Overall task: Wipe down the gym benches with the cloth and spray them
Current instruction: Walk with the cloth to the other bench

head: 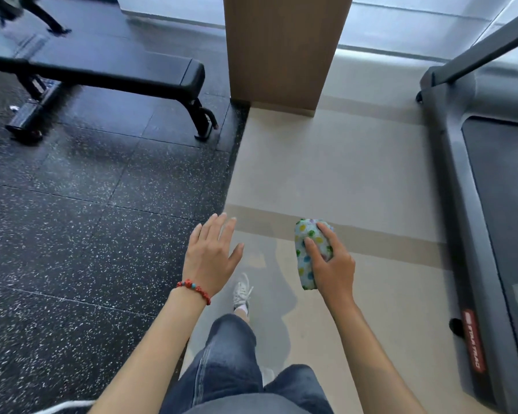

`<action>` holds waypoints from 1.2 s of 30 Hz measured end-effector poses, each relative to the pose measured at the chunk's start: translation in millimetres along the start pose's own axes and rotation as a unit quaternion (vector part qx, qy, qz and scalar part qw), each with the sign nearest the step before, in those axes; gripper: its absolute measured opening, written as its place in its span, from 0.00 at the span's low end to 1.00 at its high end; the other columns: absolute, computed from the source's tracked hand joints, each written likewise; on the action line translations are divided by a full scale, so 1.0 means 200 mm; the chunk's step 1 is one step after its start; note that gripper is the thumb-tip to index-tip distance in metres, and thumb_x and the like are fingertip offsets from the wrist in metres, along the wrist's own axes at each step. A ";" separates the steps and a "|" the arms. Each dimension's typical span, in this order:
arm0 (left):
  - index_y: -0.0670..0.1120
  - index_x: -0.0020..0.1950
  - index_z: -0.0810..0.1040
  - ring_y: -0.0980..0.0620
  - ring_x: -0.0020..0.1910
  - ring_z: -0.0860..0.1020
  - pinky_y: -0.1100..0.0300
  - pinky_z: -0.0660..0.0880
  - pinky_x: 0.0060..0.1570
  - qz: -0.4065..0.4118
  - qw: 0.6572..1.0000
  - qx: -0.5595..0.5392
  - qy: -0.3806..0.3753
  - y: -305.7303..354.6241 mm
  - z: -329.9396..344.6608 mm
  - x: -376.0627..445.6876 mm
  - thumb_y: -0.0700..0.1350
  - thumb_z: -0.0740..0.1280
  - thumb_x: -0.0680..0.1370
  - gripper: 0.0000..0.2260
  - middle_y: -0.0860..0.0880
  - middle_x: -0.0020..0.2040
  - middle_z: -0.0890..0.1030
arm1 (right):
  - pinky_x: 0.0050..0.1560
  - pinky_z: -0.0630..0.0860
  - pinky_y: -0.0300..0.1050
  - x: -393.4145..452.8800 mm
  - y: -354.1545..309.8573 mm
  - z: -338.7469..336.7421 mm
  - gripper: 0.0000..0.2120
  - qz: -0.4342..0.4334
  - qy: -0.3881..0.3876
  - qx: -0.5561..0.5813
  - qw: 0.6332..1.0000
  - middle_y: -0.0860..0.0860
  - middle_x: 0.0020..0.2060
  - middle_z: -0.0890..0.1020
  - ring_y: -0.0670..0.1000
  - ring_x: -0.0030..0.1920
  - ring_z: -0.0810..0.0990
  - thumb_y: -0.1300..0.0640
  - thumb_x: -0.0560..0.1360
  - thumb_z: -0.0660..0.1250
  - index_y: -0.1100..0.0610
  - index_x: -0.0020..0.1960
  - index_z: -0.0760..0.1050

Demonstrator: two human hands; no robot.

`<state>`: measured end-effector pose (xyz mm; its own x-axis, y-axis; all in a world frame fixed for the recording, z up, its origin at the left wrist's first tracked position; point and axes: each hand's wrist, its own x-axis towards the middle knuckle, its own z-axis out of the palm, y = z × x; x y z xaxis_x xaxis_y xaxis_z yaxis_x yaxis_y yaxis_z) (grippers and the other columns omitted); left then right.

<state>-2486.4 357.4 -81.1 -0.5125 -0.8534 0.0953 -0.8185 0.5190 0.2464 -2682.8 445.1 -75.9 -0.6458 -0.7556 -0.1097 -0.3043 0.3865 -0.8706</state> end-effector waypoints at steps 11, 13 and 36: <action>0.38 0.61 0.76 0.39 0.58 0.77 0.42 0.73 0.56 -0.038 0.999 0.008 0.000 -0.46 -0.06 0.88 0.53 0.54 0.77 0.24 0.38 0.59 0.78 | 0.53 0.73 0.40 0.86 -0.41 0.48 0.18 -0.020 -0.022 0.003 1.000 0.52 0.58 0.78 0.50 0.55 0.76 0.55 0.73 0.68 0.51 0.62 0.74; 0.37 0.62 0.76 0.39 0.59 0.77 0.41 0.73 0.56 -0.060 0.998 0.001 0.000 -0.52 -0.06 0.98 0.53 0.54 0.77 0.24 0.38 0.60 0.78 | 0.54 0.74 0.42 0.97 -0.46 0.55 0.17 -0.023 -0.035 0.005 0.999 0.50 0.57 0.78 0.50 0.55 0.76 0.55 0.73 0.68 0.50 0.62 0.74; 0.38 0.62 0.76 0.39 0.59 0.77 0.42 0.73 0.56 -0.258 0.965 0.024 0.030 -1.25 -0.13 2.17 0.53 0.54 0.77 0.24 0.38 0.59 0.78 | 0.44 0.66 0.31 2.36 -1.12 1.57 0.19 -0.156 -0.277 -0.058 0.946 0.51 0.53 0.79 0.47 0.47 0.76 0.54 0.73 0.69 0.53 0.63 0.73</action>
<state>-2496.5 -144.0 -75.7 -0.0184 -0.9995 0.0267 -0.9726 0.0241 0.2314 -2699.8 -165.0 -83.7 -0.0550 -0.9915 -0.1182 -0.5148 0.1296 -0.8474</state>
